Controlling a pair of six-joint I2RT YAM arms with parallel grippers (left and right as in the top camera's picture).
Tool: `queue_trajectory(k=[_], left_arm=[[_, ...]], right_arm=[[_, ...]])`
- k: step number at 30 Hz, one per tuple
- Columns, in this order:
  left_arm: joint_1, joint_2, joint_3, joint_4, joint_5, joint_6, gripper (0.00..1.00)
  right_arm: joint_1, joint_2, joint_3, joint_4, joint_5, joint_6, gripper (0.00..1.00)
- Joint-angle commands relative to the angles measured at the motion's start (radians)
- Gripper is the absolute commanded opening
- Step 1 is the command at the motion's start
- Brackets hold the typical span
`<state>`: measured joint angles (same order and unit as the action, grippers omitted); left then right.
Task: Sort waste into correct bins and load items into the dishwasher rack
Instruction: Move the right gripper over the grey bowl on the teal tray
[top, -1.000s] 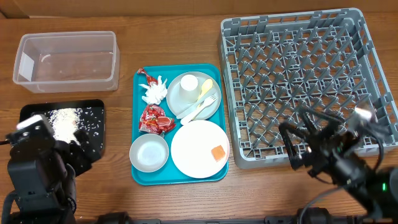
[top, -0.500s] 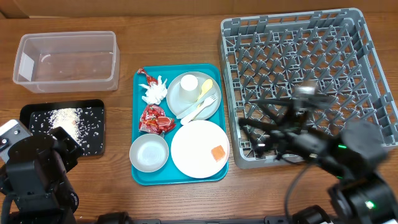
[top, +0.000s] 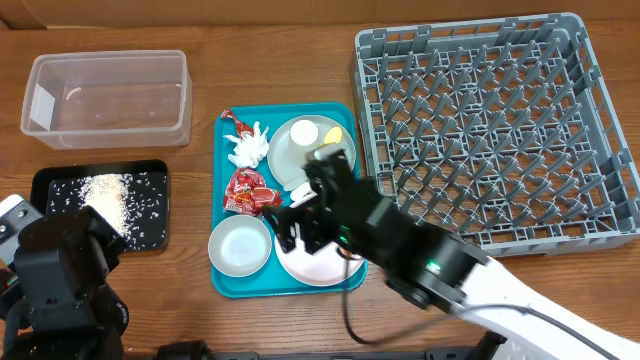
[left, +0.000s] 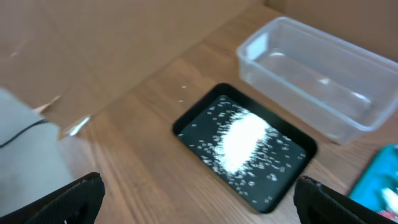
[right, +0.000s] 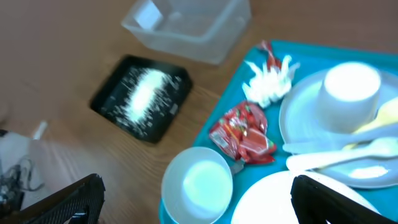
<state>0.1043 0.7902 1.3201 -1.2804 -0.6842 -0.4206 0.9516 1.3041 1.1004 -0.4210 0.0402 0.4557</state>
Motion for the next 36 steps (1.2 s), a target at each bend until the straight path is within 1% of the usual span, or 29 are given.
queue_trajectory(k=[1, 6, 8, 11, 16, 19, 20, 21, 22, 23, 26, 31, 36], left_arm=[[0.002, 0.001, 0.011, -0.01, -0.112, -0.075, 1.0], [0.002, 0.001, 0.011, -0.024, -0.079, -0.084, 1.0], [0.002, 0.001, 0.011, -0.041, -0.077, -0.116, 1.0], [0.002, 0.001, 0.011, -0.056, -0.073, -0.158, 1.0], [0.002, 0.001, 0.011, -0.084, -0.042, -0.16, 1.0], [0.002, 0.001, 0.011, -0.09, -0.028, -0.16, 1.0], [0.002, 0.001, 0.011, -0.091, -0.028, -0.16, 1.0], [0.002, 0.001, 0.011, -0.092, -0.027, -0.16, 1.0], [0.002, 0.001, 0.011, -0.092, -0.025, -0.16, 1.0], [0.002, 0.001, 0.011, -0.092, -0.021, -0.16, 1.0], [0.002, 0.001, 0.011, -0.096, -0.005, -0.16, 1.0], [0.002, 0.001, 0.011, -0.105, 0.013, -0.16, 1.0], [0.002, 0.001, 0.011, -0.109, 0.027, -0.16, 1.0]], right_arm=[[0.003, 0.11, 0.073, -0.035, -0.019, 0.023, 1.0], [0.008, 0.262, 0.159, -0.124, -0.045, 0.019, 0.99], [0.018, 0.3, 0.178, -0.152, -0.046, 0.019, 1.0], [0.038, 0.335, 0.181, -0.165, -0.046, 0.02, 0.99], [0.073, 0.399, 0.181, -0.161, -0.046, 0.021, 1.0], [0.09, 0.443, 0.181, -0.153, -0.047, 0.05, 1.0], [0.096, 0.455, 0.181, -0.149, -0.046, 0.051, 0.99], [0.101, 0.467, 0.181, -0.144, -0.045, 0.051, 0.96], [0.103, 0.477, 0.181, -0.137, -0.046, 0.051, 0.91], [0.106, 0.484, 0.181, -0.131, -0.046, 0.057, 0.84], [0.108, 0.5, 0.181, -0.115, -0.042, 0.076, 0.74], [0.108, 0.521, 0.18, -0.104, -0.034, 0.077, 0.72], [0.108, 0.553, 0.18, -0.081, -0.035, 0.077, 0.71]])
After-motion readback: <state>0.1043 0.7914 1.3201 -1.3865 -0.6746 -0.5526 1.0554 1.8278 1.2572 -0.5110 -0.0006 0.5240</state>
